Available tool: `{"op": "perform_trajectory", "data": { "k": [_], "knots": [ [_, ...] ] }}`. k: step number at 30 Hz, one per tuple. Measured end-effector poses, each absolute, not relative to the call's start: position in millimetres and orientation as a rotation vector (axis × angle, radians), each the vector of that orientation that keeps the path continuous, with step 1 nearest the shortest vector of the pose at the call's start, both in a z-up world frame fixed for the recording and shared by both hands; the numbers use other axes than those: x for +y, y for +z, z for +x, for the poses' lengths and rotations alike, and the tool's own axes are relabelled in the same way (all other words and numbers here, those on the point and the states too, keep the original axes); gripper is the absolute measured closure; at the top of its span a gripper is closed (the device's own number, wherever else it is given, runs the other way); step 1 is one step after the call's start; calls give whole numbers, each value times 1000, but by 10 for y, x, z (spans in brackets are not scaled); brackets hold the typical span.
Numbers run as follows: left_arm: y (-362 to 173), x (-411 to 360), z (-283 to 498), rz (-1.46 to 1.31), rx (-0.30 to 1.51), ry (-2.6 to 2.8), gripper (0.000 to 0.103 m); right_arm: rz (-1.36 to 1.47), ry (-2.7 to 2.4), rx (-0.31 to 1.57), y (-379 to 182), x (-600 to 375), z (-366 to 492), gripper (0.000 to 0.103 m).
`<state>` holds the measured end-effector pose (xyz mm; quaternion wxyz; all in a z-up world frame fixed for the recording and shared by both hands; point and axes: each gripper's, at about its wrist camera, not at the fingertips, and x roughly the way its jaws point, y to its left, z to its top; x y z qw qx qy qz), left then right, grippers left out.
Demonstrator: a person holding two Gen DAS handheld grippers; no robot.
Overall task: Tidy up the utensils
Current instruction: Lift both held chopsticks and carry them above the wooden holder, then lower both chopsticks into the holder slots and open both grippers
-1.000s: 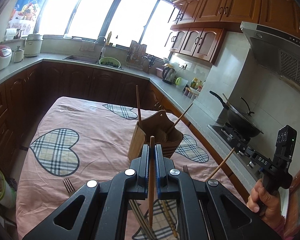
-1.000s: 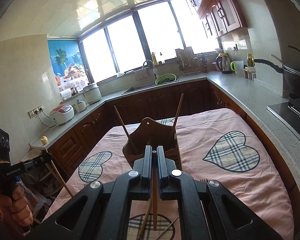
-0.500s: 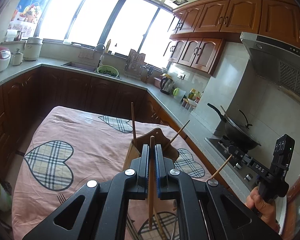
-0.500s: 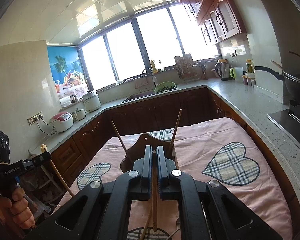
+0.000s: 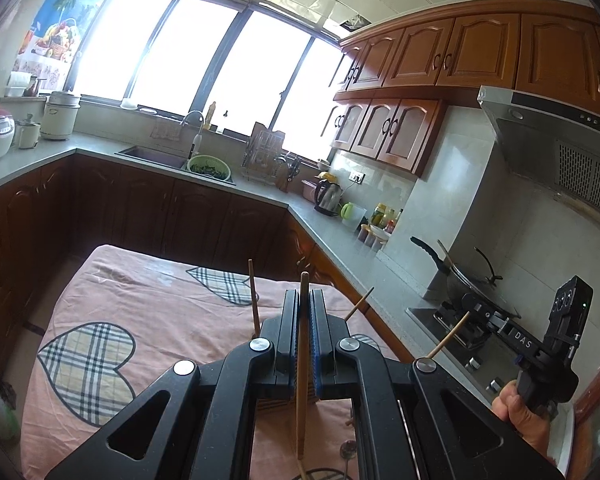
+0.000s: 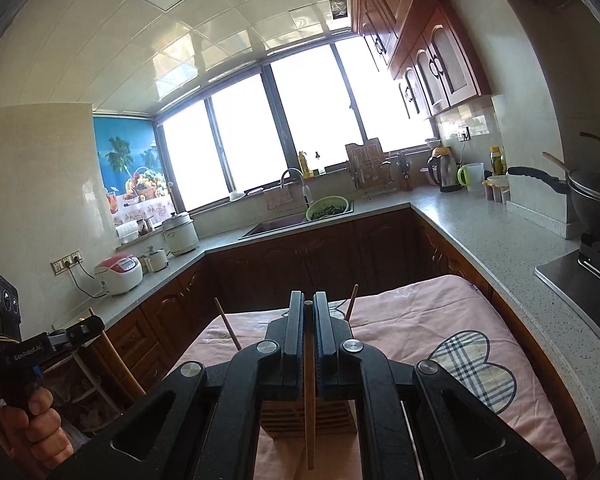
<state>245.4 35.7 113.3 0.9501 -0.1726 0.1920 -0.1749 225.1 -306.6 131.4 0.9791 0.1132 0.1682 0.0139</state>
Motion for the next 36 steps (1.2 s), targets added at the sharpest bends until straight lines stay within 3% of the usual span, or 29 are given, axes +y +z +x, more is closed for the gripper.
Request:
{"op": "perform_trajectory", "data": {
  "k": [15,36],
  "knots": [
    [1082,147,3062,-331,264,-306,100,276,21,251,1548,-3302,2855,99],
    [74,-431,4105,-355,426,-208,100,360,-3,396,493,-3416,3455,99]
  ]
}}
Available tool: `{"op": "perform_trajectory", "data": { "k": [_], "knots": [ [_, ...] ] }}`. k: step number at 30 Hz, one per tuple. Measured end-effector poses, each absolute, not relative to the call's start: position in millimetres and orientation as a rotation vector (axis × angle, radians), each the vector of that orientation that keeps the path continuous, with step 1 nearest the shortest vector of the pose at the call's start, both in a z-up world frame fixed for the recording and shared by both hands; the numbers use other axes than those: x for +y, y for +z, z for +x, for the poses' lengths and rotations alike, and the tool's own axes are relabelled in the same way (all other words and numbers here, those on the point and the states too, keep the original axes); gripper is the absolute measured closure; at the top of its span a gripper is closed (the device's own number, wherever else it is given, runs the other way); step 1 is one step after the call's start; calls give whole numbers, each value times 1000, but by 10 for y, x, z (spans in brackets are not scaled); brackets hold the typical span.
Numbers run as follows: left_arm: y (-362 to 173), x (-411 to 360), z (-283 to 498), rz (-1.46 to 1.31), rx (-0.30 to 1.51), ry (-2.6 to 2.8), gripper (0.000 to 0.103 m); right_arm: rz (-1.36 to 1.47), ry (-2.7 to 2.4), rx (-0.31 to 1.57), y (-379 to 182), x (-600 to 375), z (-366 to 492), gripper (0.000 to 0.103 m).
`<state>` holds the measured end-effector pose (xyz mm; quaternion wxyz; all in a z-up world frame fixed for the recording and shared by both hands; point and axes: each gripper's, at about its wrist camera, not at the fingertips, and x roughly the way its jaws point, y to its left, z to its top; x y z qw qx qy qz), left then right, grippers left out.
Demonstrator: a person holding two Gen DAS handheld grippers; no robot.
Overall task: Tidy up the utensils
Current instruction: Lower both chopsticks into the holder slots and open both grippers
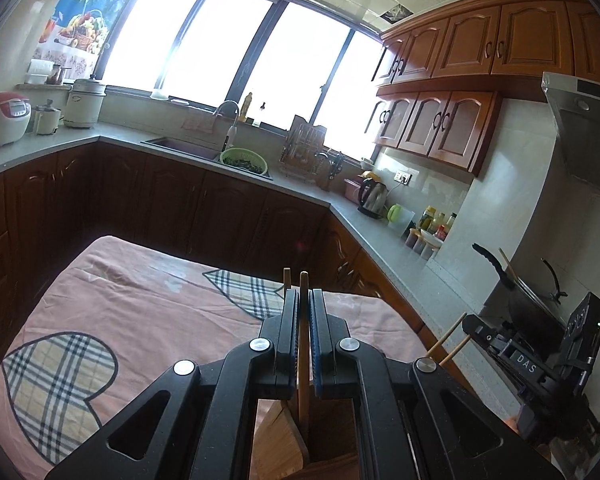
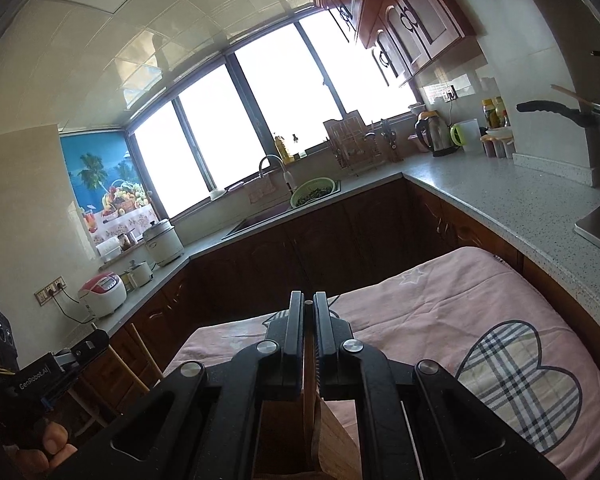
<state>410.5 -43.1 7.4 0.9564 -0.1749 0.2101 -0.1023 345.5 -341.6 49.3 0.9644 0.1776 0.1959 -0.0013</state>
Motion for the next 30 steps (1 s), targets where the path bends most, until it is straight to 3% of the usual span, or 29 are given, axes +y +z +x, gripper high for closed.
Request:
{"op": "perform_trajectory", "data": {
  "k": [15,21,22,24,25,26,30],
  "knots": [
    [90,-373,4310,-343,471,-208,99,366,-2,438,459,-3441,3514,97],
    [47,-253,4230,-340,499,-226,96,377,3,450,432,-3445,3511,92],
    [56,-249,4224,-343,502,-230,95,377,7,450,439,-3446,3505,88],
    [74,-229,4196,-346,499,-224,80,370,9,445,465,-3432,3482,65],
    [79,-226,4168,-348,491,-219,78,367,10,436,477,-3425,3460,46],
    [94,-215,4151,-351,488,-219,74,362,5,425,493,-3415,3433,39],
    [117,-194,4075,-360,482,-213,54,378,12,416,500,-3426,3372,33]
  ]
}}
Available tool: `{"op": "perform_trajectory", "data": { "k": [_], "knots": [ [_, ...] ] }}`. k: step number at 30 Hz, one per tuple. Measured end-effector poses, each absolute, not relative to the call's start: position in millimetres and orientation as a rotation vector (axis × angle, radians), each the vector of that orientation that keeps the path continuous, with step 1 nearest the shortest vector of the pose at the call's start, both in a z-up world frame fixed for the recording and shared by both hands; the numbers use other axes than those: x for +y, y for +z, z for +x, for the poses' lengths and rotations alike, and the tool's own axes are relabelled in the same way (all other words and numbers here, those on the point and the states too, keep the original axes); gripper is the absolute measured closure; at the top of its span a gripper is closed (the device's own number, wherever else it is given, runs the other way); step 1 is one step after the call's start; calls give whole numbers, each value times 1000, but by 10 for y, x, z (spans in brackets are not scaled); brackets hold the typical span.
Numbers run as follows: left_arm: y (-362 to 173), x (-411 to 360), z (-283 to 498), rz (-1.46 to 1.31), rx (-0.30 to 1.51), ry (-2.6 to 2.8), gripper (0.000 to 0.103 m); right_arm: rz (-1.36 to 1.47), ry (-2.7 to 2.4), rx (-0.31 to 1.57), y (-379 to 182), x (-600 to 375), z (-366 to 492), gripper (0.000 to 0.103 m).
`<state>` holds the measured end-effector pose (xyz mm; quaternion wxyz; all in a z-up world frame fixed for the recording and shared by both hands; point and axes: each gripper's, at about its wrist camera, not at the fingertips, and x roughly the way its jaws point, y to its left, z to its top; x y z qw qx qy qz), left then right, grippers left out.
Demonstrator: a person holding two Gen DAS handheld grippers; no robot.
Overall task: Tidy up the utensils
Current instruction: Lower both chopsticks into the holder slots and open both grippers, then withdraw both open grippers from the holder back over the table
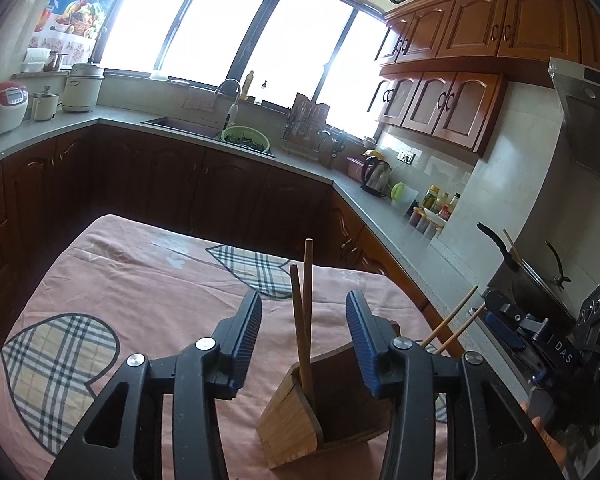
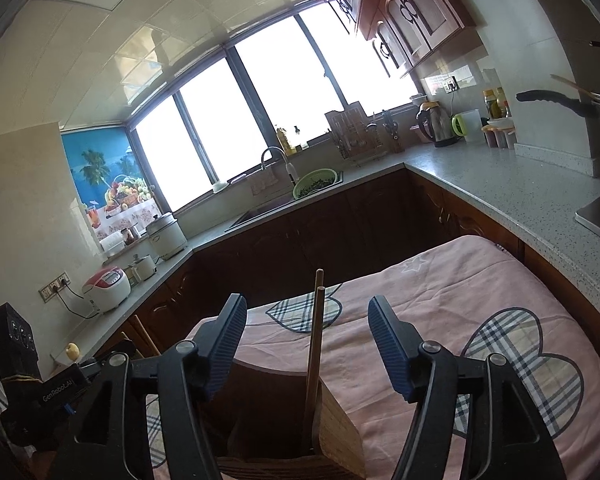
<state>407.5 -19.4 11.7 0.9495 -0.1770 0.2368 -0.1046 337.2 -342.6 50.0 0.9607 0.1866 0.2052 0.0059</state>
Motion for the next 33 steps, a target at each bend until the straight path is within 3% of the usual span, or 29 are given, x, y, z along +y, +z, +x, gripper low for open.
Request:
{"op": "perform_trajectory", "data": {
  "k": [3,5,9,33],
  "knots": [
    [119,-183,3974,-356,470,-195,29,386,11,407,491,-3436,3323,20],
    [125,-162,3891,-354,463,-187,22,391,11,401,484,-3439,3285,2],
    [119,-124,3736,-351,467,-179,16,388,3,398,494,-3414,3172,0],
    [161,180,2583,-340,611,-163,16,402,-35,493,330,-3258,2139,0]
  ]
}}
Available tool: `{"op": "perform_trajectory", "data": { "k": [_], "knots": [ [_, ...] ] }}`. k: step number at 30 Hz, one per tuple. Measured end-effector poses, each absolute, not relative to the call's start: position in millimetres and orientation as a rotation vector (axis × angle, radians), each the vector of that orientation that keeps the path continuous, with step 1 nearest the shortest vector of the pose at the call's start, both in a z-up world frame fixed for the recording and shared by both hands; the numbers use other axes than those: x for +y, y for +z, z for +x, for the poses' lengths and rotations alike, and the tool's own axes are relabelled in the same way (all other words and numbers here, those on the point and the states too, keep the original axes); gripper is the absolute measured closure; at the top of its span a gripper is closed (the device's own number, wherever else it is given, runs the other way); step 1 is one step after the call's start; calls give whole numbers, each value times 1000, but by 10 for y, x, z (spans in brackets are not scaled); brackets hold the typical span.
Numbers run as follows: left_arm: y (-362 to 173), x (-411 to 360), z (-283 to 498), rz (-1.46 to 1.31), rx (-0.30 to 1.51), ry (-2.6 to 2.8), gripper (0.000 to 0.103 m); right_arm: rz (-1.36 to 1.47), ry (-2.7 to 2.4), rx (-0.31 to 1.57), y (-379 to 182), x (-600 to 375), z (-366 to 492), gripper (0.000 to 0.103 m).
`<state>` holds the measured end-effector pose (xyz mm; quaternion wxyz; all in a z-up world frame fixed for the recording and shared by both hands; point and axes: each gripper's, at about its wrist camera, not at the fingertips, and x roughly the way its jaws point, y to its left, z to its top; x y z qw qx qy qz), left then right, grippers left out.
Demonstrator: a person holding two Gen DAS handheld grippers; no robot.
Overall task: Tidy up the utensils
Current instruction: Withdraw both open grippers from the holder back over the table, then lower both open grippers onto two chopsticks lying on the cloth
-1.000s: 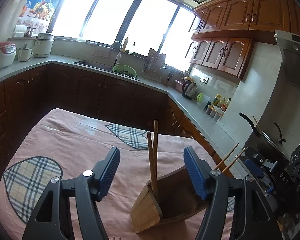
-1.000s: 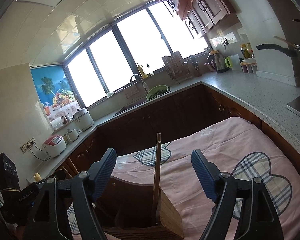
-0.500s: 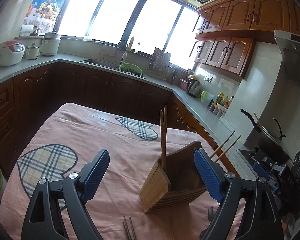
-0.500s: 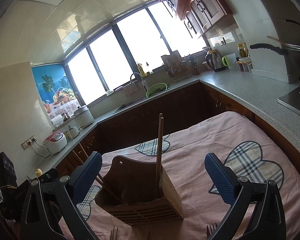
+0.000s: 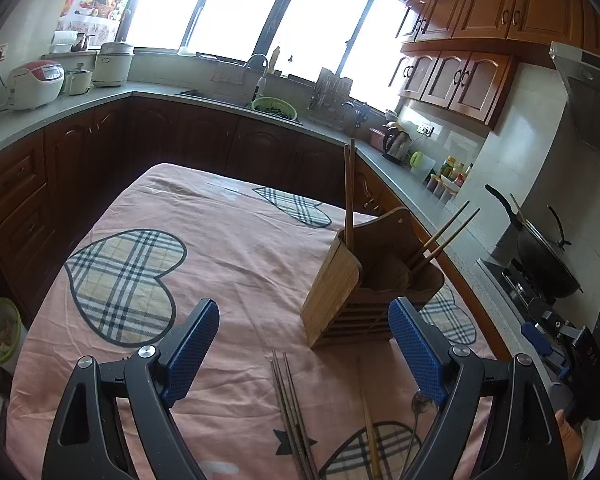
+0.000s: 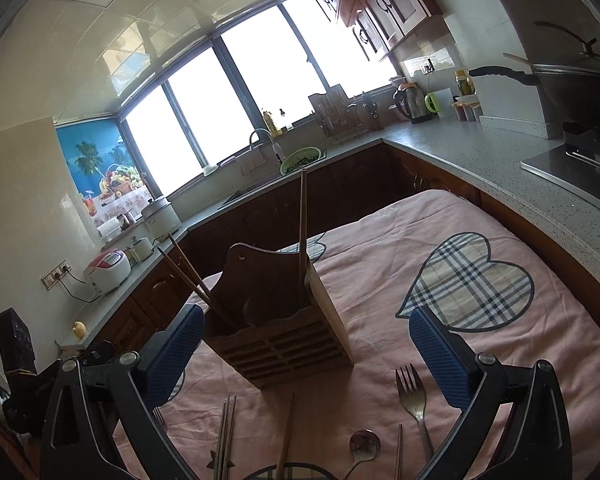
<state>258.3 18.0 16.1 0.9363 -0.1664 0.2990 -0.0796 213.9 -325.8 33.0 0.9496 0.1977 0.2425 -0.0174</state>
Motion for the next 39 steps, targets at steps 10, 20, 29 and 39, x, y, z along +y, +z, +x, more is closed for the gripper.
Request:
{"op": "perform_trajectory", "data": {
  "k": [10,20,29,39],
  "knots": [
    [59,322,2233,-345,686,-131,16,411,-45,579,77,-3152,1791,0],
    [-22,302,2030,-317,761,-89,16,397,-53,637,-102,-3031,1516,0],
    [-96,199,2081,-288,812,-101,16,408,-82,685,-250,-3072,1410,0],
    [-247,90,2325,-265,869,-112,17,390,-78,733,-381,-3097,1488,0]
  ]
}}
